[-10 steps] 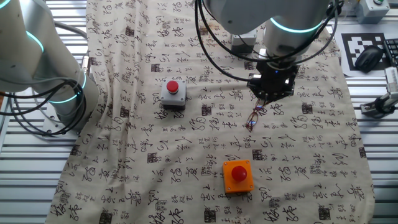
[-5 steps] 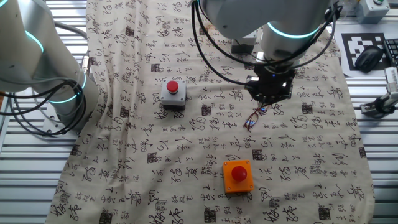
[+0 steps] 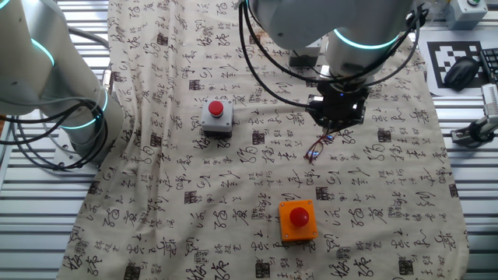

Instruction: Unfold the leg of the glasses (with one hand)

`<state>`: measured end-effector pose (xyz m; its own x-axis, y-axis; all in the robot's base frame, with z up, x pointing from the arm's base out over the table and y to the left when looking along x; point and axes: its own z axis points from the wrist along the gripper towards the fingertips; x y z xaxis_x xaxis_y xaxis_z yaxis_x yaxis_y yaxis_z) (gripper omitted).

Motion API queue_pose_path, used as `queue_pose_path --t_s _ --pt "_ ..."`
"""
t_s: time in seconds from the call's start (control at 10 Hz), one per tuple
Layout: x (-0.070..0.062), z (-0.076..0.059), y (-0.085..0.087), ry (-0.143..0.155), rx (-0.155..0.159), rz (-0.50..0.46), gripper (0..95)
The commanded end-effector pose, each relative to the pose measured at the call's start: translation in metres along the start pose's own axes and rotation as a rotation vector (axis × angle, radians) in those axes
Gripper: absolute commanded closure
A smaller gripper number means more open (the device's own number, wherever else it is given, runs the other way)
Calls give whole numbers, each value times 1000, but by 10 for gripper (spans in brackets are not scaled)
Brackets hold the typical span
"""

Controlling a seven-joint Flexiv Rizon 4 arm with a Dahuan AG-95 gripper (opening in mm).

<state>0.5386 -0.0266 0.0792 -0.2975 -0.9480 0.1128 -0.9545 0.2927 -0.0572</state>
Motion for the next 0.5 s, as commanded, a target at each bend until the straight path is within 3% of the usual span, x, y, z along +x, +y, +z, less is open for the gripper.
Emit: queue_pose_path --t_s 0.1,0.5 --pt "0 0 -1 6 4 16 950" --pt "4 2 -1 7 -5 34 950"
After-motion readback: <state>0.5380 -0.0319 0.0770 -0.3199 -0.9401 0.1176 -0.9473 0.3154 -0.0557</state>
